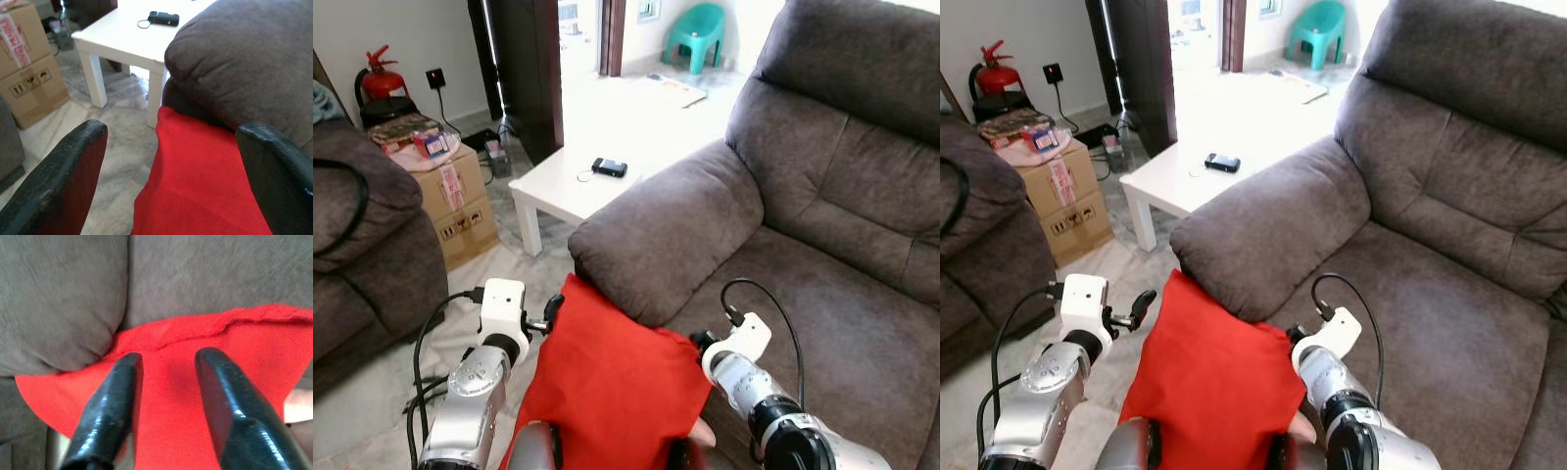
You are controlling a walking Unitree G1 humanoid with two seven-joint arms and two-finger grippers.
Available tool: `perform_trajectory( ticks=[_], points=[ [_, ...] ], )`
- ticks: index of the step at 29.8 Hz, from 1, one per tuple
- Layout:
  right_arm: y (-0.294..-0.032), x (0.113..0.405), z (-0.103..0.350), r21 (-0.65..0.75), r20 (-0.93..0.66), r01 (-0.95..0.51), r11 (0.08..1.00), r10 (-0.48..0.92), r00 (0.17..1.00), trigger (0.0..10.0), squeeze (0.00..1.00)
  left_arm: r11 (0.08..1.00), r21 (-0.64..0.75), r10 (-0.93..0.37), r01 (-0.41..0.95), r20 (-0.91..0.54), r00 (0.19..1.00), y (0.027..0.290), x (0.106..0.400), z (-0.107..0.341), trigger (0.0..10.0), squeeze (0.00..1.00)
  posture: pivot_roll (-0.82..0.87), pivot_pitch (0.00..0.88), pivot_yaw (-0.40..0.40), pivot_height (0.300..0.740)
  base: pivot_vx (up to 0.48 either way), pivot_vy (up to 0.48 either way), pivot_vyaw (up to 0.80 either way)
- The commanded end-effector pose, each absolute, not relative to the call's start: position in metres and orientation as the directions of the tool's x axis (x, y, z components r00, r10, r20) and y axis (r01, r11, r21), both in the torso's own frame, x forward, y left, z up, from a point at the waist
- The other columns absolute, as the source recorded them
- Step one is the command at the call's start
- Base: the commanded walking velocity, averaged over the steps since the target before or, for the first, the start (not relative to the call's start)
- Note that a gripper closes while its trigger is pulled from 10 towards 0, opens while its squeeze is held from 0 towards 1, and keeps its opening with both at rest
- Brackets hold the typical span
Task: Move the pillow to the sofa from floor
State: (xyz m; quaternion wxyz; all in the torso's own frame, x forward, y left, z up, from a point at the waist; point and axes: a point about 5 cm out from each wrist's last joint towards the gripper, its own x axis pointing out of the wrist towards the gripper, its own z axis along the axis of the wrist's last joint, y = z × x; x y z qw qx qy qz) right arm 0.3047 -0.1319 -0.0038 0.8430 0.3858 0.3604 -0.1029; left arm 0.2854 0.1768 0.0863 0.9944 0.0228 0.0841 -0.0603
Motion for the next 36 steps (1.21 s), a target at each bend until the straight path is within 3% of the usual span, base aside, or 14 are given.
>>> perform_trajectory(
  ticks=[1, 7, 11, 19, 26, 27, 28, 36],
  points=[
    [-0.130, 0.305, -0.003, 0.572, -0.691, 0.439, 0.693, 0.119, 0.713, 10.0, 1.00, 0.992, 0.030, -0.113, 0.119, -0.167, 0.979, 0.177, 0.283, 0.090, 10.0, 0.00, 0.16, 0.136, -0.127, 0.626, 0.000, 0.000, 0.00],
    [-0.130, 0.306, -0.003, 0.589, -0.672, 0.425, 0.688, 0.124, 0.730, 10.0, 1.00, 0.993, 0.025, -0.113, 0.118, -0.168, 0.979, 0.176, 0.278, 0.093, 10.0, 0.00, 0.16, 0.169, -0.128, 0.626, 0.000, 0.000, 0.00],
    [-0.141, 0.323, 0.016, 0.642, -0.579, 0.402, 0.653, 0.070, 0.812, 10.0, 1.00, 0.994, 0.017, -0.106, 0.110, -0.153, 0.983, 0.175, 0.277, 0.099, 10.0, 0.00, 0.15, 0.186, -0.129, 0.626, 0.000, 0.000, 0.00],
    [-0.154, 0.338, 0.035, 0.665, -0.488, 0.351, 0.659, 0.028, 0.872, 10.0, 1.00, 0.994, 0.002, -0.107, 0.108, -0.141, 0.984, 0.171, 0.277, 0.102, 10.0, 0.00, 0.14, 0.197, -0.136, 0.626, 0.000, 0.000, 0.00],
    [-0.163, 0.334, 0.031, 0.618, -0.500, 0.362, 0.698, -0.007, 0.866, 10.0, 1.00, 0.995, -0.011, -0.101, 0.101, -0.152, 0.983, 0.170, 0.271, 0.099, 10.0, 0.00, 0.14, 0.225, -0.148, 0.626, 0.000, 0.000, 0.00],
    [-0.163, 0.332, 0.028, 0.605, -0.512, 0.368, 0.706, -0.009, 0.859, 10.0, 0.28, 0.995, -0.012, -0.101, 0.100, -0.154, 0.983, 0.170, 0.270, 0.099, 10.0, 0.00, 0.14, 0.229, -0.149, 0.626, 0.000, 0.000, 0.00],
    [-0.163, 0.331, 0.026, 0.591, -0.523, 0.373, 0.715, -0.012, 0.852, 10.0, 0.00, 0.995, -0.014, -0.100, 0.099, -0.154, 0.983, 0.169, 0.268, 0.099, 10.0, 0.00, 0.14, 0.230, -0.150, 0.626, 0.000, 0.000, 0.00],
    [-0.155, 0.318, 0.011, 0.570, -0.575, 0.380, 0.728, 0.023, 0.818, 10.0, 0.00, 0.996, -0.018, -0.094, 0.093, -0.158, 0.983, 0.168, 0.262, 0.099, 10.0, 0.00, 0.15, 0.262, -0.156, 0.626, 0.000, 0.000, 0.00]
  ],
)
